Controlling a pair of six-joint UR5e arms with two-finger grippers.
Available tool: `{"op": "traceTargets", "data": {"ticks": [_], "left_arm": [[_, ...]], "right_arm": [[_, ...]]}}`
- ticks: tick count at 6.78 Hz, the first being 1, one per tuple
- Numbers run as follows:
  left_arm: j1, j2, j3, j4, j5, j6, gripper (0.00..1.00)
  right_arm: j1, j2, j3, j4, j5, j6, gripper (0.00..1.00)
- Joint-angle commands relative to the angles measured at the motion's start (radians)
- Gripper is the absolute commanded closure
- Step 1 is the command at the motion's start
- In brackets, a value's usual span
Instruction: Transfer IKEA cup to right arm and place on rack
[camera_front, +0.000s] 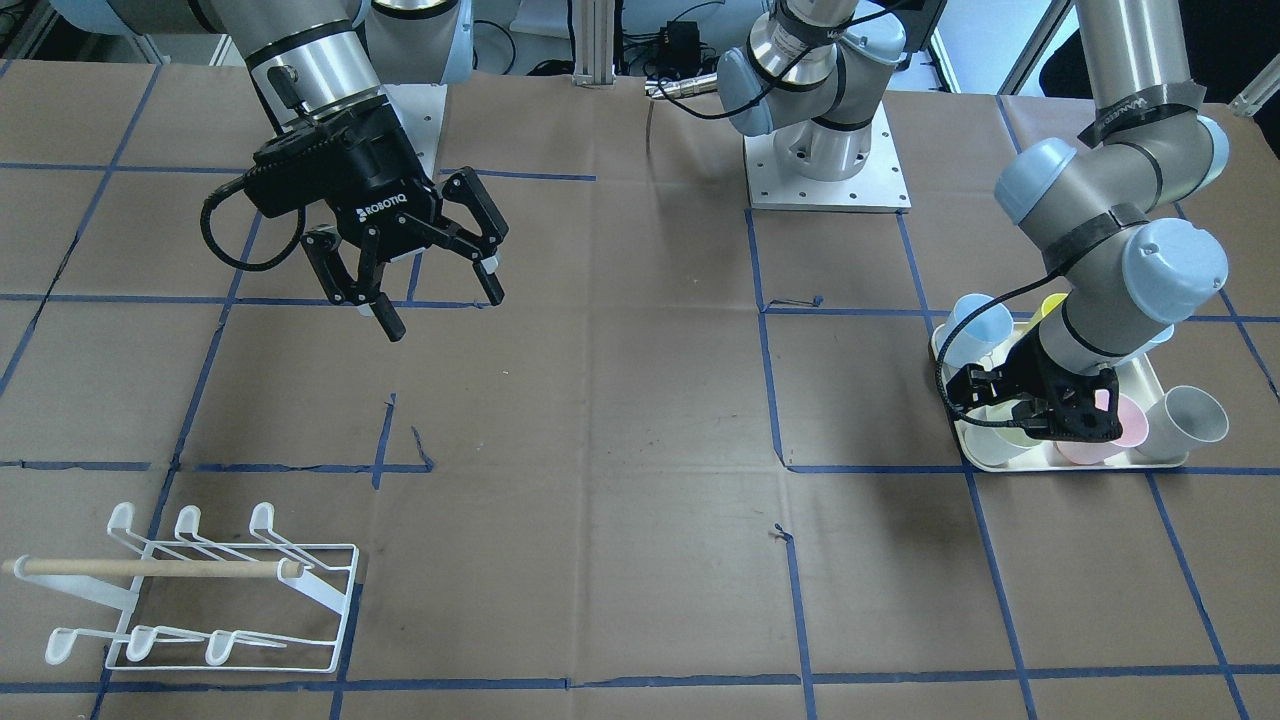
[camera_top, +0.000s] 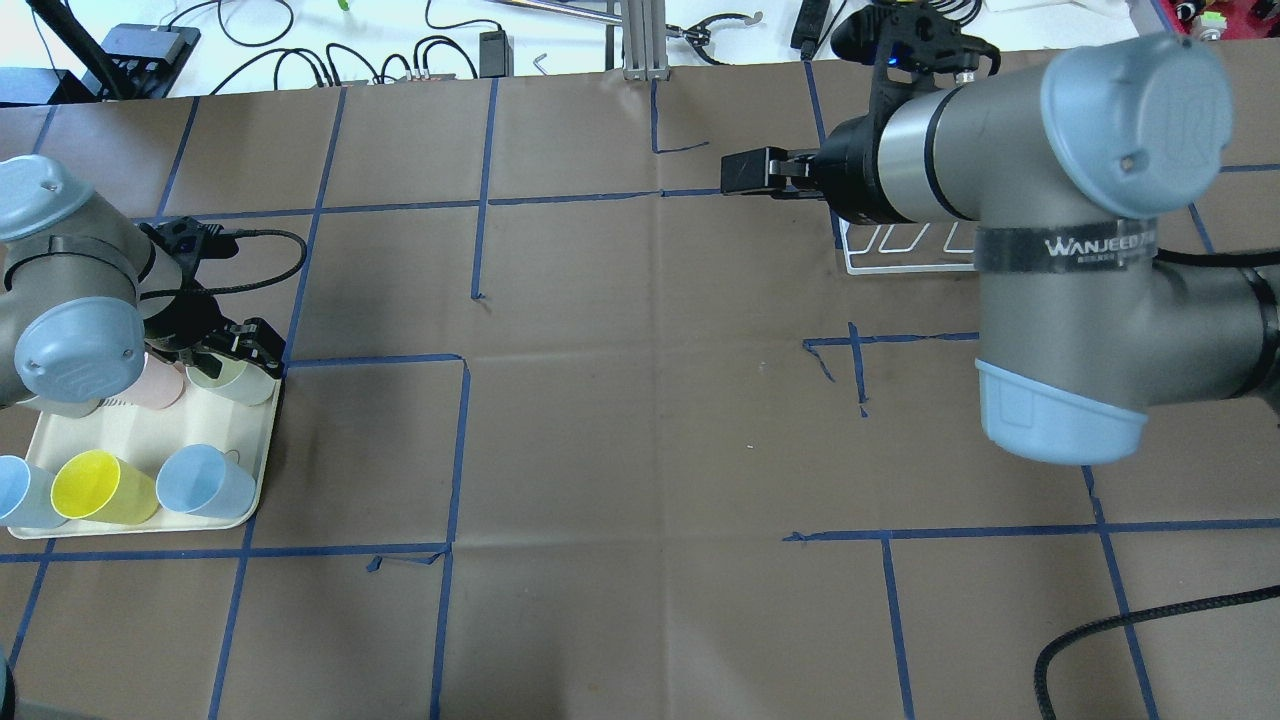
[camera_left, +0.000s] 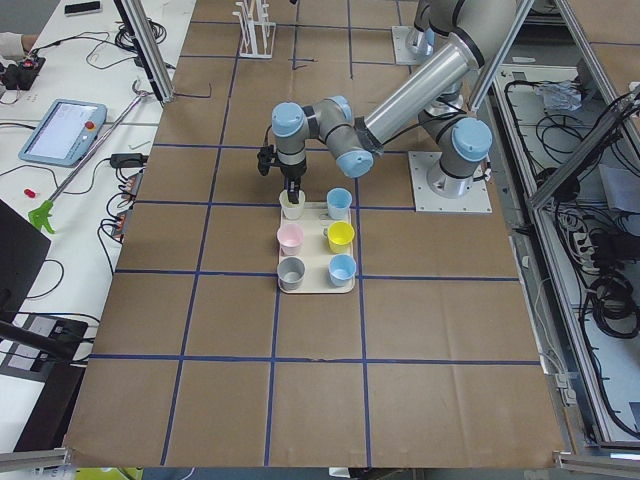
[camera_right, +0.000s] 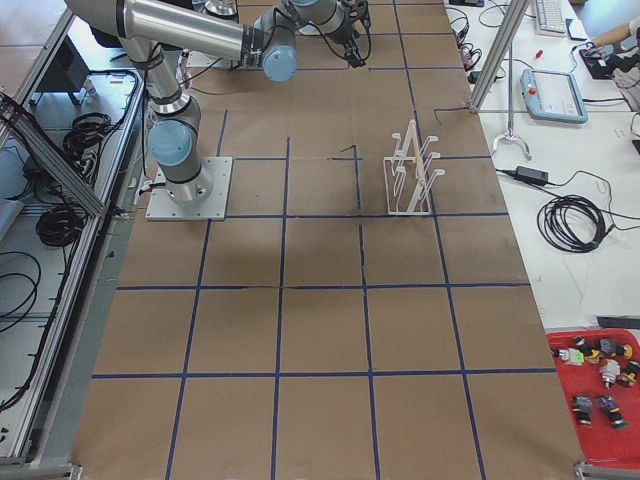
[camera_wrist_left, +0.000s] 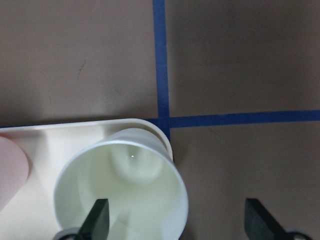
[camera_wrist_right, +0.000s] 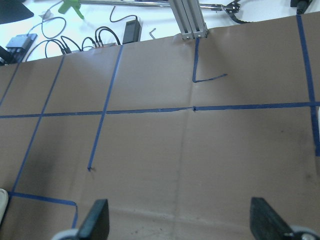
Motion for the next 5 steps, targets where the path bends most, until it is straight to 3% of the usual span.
{"op": "traceTargets", "data": {"ticks": [1, 4, 5], "left_arm": [[0.003, -0.003, 0.005, 0.001, 0.000, 0.007, 0.96], [0.005, 0.020, 0.038, 0.001, -0.001, 0.020, 1.00], [0.002, 0.027, 0.088, -0.031, -0.001, 0.017, 1.00]], "right_arm": [[0.000, 0.006, 0.103, -0.280, 0.117, 0.269, 0.00], [0.002, 0.006, 0.152, -0.501, 0.117, 0.737, 0.00], [0.002, 0.006, 0.201, -0.630, 0.117, 0.863, 0.00]]}}
